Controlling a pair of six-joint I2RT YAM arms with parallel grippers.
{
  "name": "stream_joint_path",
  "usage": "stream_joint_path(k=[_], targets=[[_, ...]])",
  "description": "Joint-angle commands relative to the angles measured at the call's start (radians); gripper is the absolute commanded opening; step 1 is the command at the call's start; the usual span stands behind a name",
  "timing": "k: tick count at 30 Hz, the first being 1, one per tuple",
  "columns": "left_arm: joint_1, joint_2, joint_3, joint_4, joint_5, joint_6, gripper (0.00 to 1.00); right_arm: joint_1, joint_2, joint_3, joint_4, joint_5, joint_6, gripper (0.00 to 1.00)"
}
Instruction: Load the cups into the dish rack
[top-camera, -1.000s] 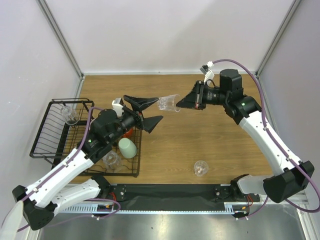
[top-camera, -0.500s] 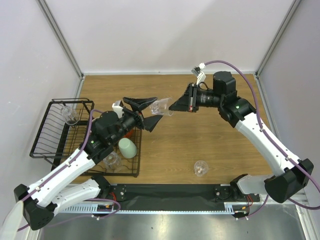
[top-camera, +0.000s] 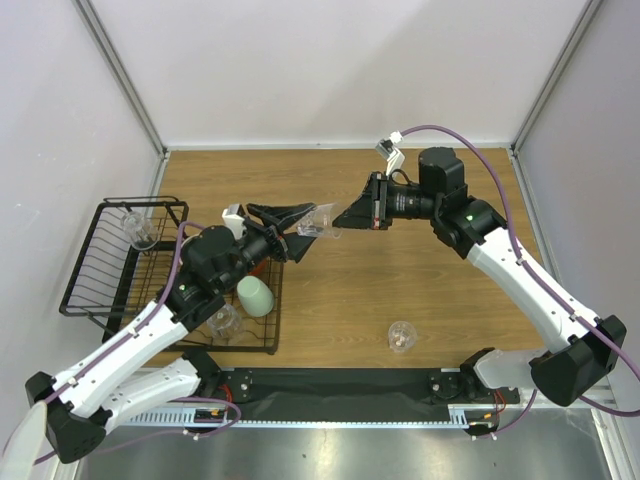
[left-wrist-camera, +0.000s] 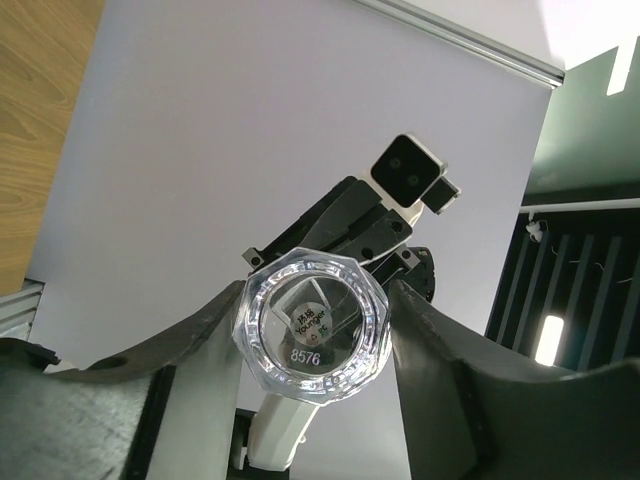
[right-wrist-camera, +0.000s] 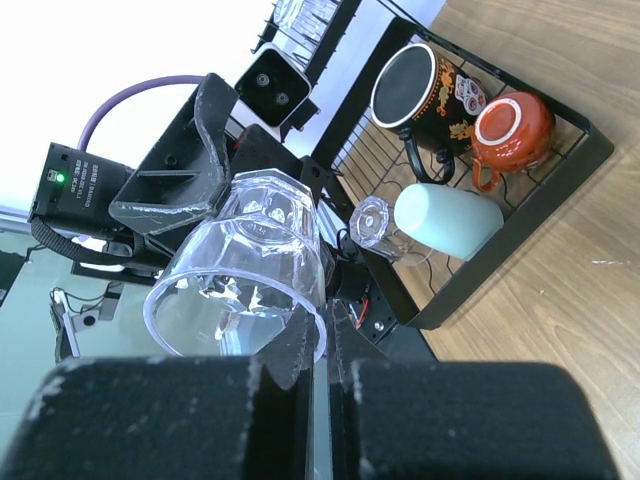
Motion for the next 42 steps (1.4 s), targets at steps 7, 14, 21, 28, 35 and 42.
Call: stream_joint_path(k=[7, 14, 21, 28, 35, 42], targets=[[-0.002, -0.032, 0.014, 0.025, -0.024, 0.033, 0.0, 0.001, -0.01, 0.0, -0.027, 0.023, -0.029, 0.32], [0.018, -0.012, 0.075, -0.155, 0.0, 0.186, 0.0, -0.037, -0.016, 0.008, -0.121, 0.034, -0.064, 0.79], [0.067, 0.04, 0.22, -0.358, -0.015, 0.462, 0.0, -0.12, -0.026, -0.021, -0.182, 0.007, -0.08, 0.82], [0.081, 0.176, 0.628, -0.682, -0.225, 0.961, 0.0, -0.132, -0.024, -0.048, -0.205, 0.002, -0.08, 0.82], [0.081, 0.207, 0.843, -0.855, -0.582, 1.286, 0.0, -0.134, -0.015, -0.048, -0.23, 0.003, -0.088, 0.83], [0.084, 0.115, 0.83, -0.826, -0.914, 1.538, 0.0, -0.135, -0.003, -0.043, -0.239, 0.002, -0.094, 0.83]])
